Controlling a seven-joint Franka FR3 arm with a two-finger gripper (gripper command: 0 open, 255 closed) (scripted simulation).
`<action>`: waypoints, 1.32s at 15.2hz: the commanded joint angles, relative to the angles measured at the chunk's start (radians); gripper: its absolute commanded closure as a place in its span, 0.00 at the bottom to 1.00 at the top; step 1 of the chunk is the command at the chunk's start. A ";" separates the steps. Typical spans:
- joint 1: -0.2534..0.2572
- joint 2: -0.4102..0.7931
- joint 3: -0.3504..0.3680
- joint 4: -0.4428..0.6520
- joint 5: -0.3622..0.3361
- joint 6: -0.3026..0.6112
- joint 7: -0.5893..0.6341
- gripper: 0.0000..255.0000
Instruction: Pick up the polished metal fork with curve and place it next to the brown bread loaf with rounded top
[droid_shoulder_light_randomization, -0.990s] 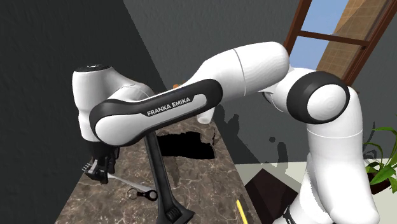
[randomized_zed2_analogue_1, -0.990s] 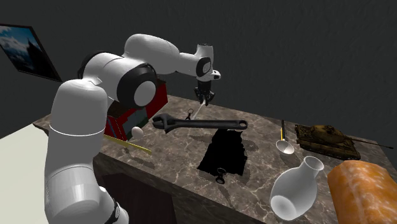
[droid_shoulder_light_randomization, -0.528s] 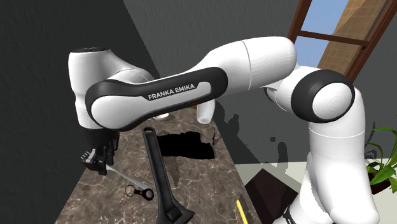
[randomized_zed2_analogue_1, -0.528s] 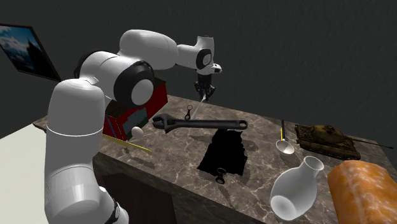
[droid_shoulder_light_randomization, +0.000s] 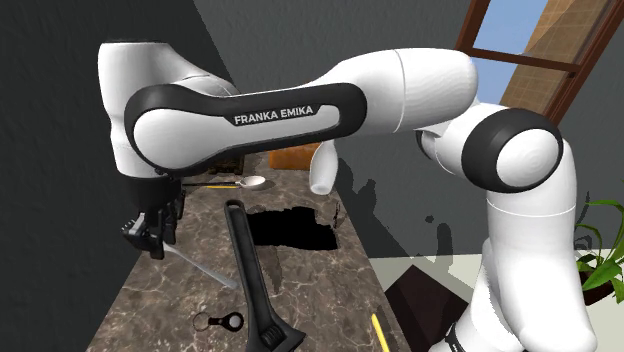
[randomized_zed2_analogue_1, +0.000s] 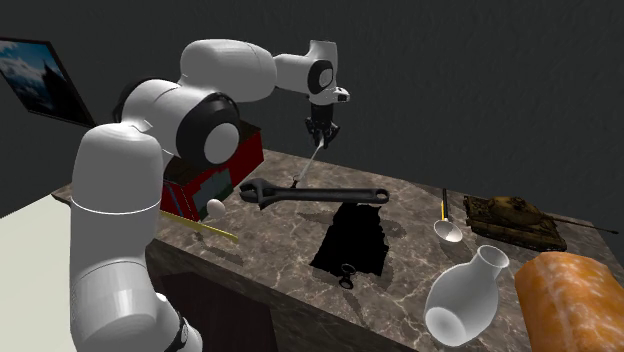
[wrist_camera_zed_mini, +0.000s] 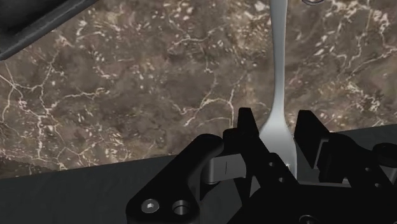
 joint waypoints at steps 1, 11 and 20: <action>0.002 0.000 0.001 0.025 0.000 -0.026 0.000 1.00; 0.019 0.017 0.003 0.187 -0.003 -0.170 -0.002 1.00; -0.074 -0.053 -0.017 0.130 0.030 -0.179 -0.108 1.00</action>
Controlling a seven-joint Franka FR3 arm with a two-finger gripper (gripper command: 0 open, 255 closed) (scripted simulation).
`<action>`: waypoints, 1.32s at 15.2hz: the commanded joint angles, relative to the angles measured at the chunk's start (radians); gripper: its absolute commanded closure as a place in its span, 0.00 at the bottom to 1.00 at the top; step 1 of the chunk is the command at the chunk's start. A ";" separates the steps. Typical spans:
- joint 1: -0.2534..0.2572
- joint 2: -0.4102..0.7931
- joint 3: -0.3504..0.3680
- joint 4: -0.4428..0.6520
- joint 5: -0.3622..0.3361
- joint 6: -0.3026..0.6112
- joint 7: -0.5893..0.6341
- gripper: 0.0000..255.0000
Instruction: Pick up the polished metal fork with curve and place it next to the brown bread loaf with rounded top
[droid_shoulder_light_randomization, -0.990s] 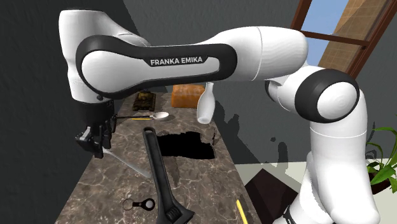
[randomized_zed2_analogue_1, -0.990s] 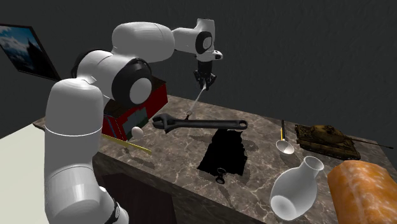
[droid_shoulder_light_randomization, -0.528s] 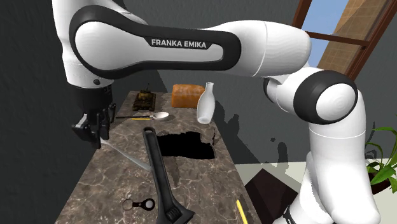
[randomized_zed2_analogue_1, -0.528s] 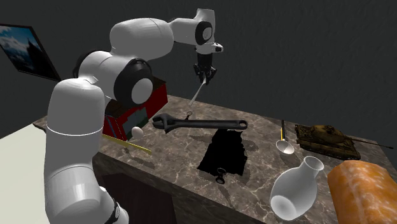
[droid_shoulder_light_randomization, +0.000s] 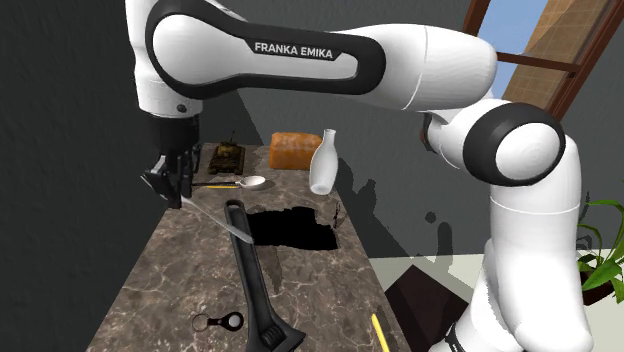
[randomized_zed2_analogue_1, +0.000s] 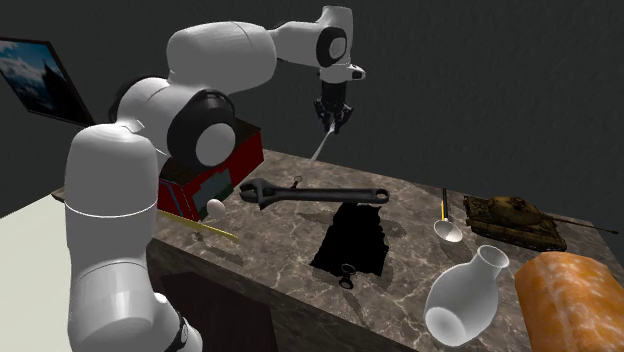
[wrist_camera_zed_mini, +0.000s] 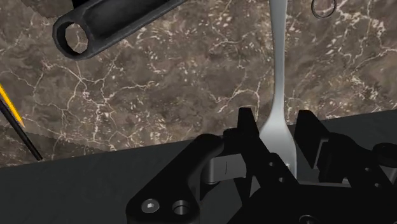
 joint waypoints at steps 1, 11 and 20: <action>-0.039 -0.032 -0.009 -0.046 0.015 0.015 -0.043 1.00; -0.202 -0.094 -0.072 -0.126 0.060 0.035 -0.262 1.00; -0.327 -0.056 -0.135 -0.063 0.077 0.009 -0.452 1.00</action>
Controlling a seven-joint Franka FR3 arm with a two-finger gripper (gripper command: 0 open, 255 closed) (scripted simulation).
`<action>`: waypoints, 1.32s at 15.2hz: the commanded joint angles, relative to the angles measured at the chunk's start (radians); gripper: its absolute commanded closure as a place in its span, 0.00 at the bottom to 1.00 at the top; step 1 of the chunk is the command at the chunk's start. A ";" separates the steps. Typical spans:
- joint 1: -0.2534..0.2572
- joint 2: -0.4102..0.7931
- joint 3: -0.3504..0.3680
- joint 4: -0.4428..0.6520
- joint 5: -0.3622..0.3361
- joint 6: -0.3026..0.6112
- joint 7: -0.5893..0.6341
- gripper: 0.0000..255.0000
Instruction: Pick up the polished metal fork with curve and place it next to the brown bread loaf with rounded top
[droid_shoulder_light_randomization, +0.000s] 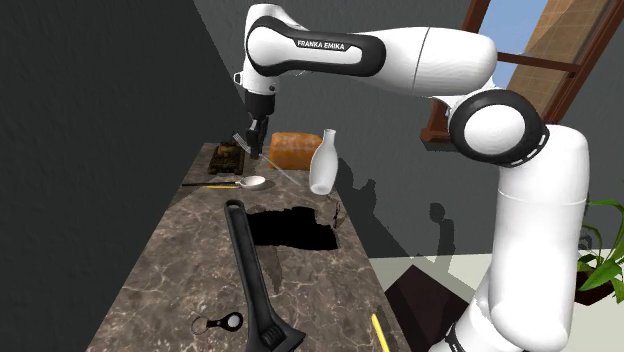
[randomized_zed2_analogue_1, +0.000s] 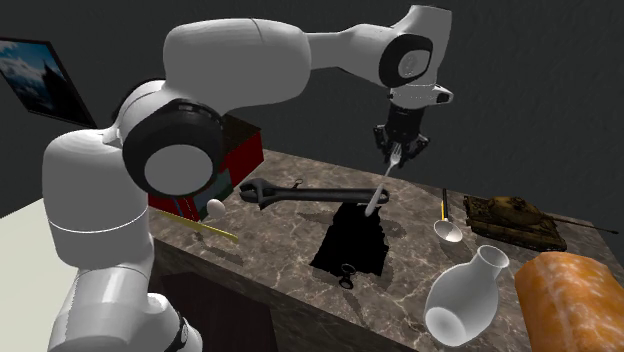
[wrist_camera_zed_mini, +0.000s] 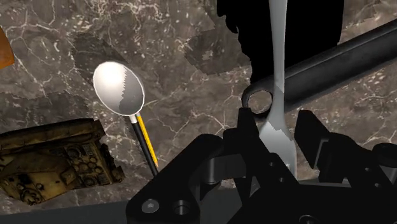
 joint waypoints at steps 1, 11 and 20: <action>-0.028 0.021 -0.014 0.024 0.002 -0.005 -0.045 1.00; -0.151 0.204 -0.071 0.313 0.004 -0.116 -0.234 1.00; -0.199 0.273 -0.085 0.345 0.006 -0.080 -0.298 1.00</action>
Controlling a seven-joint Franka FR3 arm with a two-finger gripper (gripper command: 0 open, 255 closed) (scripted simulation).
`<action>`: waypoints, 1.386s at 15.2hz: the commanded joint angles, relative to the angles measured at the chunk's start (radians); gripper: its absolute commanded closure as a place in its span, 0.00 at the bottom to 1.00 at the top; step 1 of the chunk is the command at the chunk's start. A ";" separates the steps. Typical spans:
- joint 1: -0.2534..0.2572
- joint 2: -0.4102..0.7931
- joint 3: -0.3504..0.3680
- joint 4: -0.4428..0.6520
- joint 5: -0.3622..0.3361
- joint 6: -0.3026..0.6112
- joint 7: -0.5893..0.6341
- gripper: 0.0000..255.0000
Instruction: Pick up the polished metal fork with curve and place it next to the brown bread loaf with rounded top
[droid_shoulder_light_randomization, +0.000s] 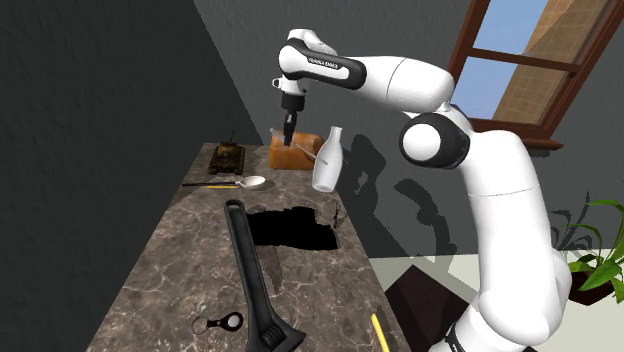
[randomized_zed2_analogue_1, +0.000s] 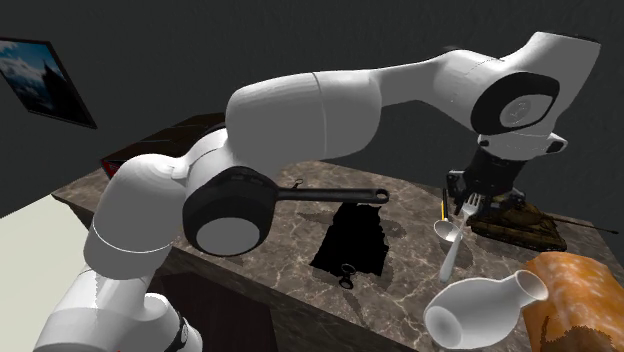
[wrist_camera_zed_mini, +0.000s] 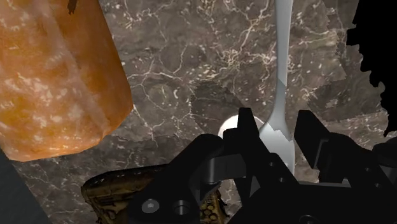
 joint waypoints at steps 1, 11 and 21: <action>-0.004 -0.017 0.000 -0.057 0.002 0.041 -0.001 1.00; -0.013 -0.052 0.000 -0.250 0.005 0.198 -0.004 1.00; -0.016 -0.048 -0.001 -0.378 0.004 0.330 -0.007 1.00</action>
